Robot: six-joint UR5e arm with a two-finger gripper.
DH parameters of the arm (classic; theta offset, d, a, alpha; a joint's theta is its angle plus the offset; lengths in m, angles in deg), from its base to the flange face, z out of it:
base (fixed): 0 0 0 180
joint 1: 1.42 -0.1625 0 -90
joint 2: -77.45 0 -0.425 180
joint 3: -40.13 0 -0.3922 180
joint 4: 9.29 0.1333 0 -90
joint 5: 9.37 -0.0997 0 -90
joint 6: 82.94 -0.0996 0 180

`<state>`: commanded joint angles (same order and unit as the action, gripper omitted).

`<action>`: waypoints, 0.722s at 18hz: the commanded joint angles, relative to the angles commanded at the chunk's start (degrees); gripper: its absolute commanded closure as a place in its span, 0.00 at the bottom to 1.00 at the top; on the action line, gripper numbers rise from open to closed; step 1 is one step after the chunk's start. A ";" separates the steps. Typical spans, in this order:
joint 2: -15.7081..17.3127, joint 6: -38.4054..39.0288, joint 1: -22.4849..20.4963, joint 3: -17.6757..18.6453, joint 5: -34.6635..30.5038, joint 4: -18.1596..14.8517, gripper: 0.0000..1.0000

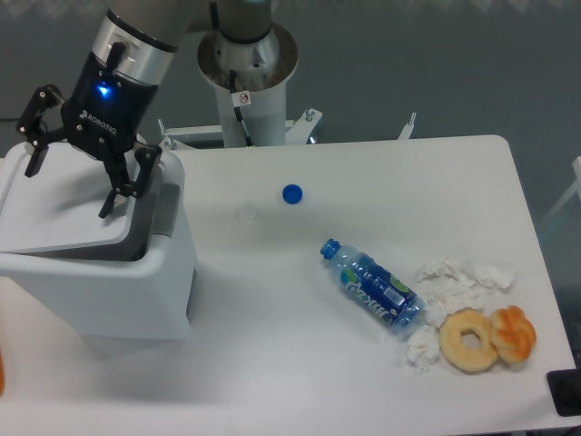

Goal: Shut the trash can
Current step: 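Lower the gripper with the lid, swinging it down over the can opening, then press the gripper down on the lid to seat it on the can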

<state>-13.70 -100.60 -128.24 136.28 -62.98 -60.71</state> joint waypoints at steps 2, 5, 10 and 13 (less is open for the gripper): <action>0.00 -1.48 0.00 0.35 -0.61 -0.09 0.00; 0.00 -3.60 -0.09 1.14 -1.23 -0.09 0.00; -0.44 -3.78 -0.17 1.49 -1.32 -0.09 0.00; -0.88 -3.87 -0.53 1.76 -1.14 -0.18 0.00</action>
<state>-14.58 -104.47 -128.77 138.04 -64.12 -60.88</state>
